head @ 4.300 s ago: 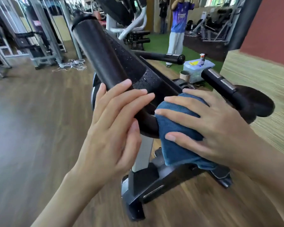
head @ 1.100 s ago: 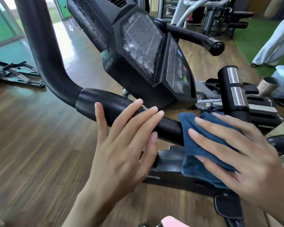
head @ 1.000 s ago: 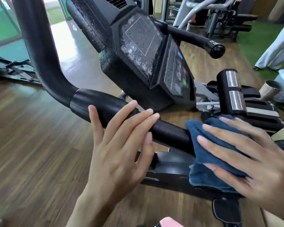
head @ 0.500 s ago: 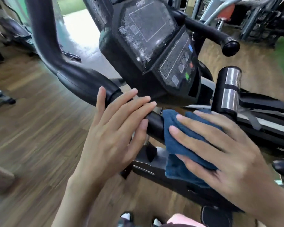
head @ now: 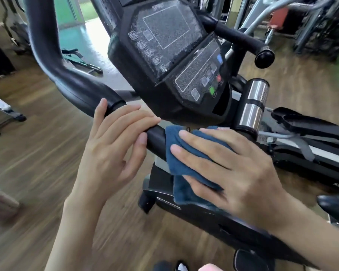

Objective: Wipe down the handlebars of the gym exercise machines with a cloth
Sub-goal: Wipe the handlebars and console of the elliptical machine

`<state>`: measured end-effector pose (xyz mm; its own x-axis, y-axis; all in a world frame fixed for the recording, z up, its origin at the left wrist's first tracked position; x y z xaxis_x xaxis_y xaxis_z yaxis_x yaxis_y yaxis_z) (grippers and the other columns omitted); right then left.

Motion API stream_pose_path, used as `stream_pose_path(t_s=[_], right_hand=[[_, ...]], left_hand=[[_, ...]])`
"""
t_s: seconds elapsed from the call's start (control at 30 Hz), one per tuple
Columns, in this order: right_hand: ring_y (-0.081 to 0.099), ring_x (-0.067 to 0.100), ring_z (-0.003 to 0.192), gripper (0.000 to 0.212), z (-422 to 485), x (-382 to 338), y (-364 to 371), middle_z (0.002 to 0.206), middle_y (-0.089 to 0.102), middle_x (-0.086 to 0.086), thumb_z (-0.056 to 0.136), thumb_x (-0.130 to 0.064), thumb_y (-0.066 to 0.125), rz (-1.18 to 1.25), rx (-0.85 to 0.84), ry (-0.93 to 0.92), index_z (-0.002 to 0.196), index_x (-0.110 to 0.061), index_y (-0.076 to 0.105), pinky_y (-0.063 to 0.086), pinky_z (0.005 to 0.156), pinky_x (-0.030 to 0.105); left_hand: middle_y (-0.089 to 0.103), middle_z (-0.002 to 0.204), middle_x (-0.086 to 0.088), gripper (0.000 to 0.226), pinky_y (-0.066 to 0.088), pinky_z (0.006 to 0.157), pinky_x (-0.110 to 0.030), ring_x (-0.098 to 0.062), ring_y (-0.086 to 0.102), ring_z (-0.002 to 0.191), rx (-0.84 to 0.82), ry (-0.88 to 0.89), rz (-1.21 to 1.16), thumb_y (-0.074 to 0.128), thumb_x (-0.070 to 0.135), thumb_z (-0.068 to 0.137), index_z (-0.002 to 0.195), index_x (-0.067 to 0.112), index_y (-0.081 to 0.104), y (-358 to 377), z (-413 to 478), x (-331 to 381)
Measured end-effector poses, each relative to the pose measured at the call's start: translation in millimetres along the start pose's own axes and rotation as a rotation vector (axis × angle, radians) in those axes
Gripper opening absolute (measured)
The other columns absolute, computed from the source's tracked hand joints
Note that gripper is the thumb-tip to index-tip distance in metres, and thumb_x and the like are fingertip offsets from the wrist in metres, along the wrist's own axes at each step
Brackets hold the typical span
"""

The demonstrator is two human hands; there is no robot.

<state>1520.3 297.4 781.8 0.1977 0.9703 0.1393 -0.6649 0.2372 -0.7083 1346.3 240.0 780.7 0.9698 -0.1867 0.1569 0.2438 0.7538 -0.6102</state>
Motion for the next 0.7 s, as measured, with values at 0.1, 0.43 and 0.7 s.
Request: stream_pose_path(t_s=[0.1,0.43,0.7], right_hand=[[0.056,0.025,0.120,0.035,-14,34,-6,0.131,0.060,0.004,0.099,-0.035,0.048,0.175,-0.045,-0.203,0.125,-0.017,0.063,0.045,0.101,0.047],[0.048,0.032,0.119,0.034,-3,131,-7,0.110,0.064,0.009,0.089,-0.012,0.039,0.141,0.085,0.106,0.093,-0.002,0.072,0.035,0.103,0.060],[0.057,0.028,0.108,0.039,-21,73,2,0.099,0.069,-0.002,0.092,-0.027,0.039,0.152,0.293,-0.100,0.088,-0.017,0.077,0.039,0.101,0.051]], left_hand=[[0.059,0.110,0.002,0.028,0.020,0.115,-0.050,-0.022,0.055,0.114,0.031,0.005,0.000,0.040,0.008,0.098,0.110,0.004,0.066,1,-1,-1],[0.058,0.114,0.000,0.031,0.017,0.117,-0.049,-0.026,0.052,0.120,0.071,-0.080,0.006,0.038,0.013,0.099,0.115,0.005,0.063,4,-3,12],[0.062,0.115,0.001,0.031,0.015,0.116,-0.051,-0.022,0.052,0.120,0.133,0.024,-0.003,0.036,0.015,0.099,0.115,0.010,0.061,23,-6,38]])
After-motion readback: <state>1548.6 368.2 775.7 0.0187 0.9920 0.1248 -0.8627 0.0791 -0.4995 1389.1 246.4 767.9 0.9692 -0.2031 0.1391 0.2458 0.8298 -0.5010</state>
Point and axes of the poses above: each hand's wrist, its own z-axis towards the middle knuckle, its own y-axis out of the palm, x = y × z, the point moved 5 cm from there along z, towards the middle knuckle
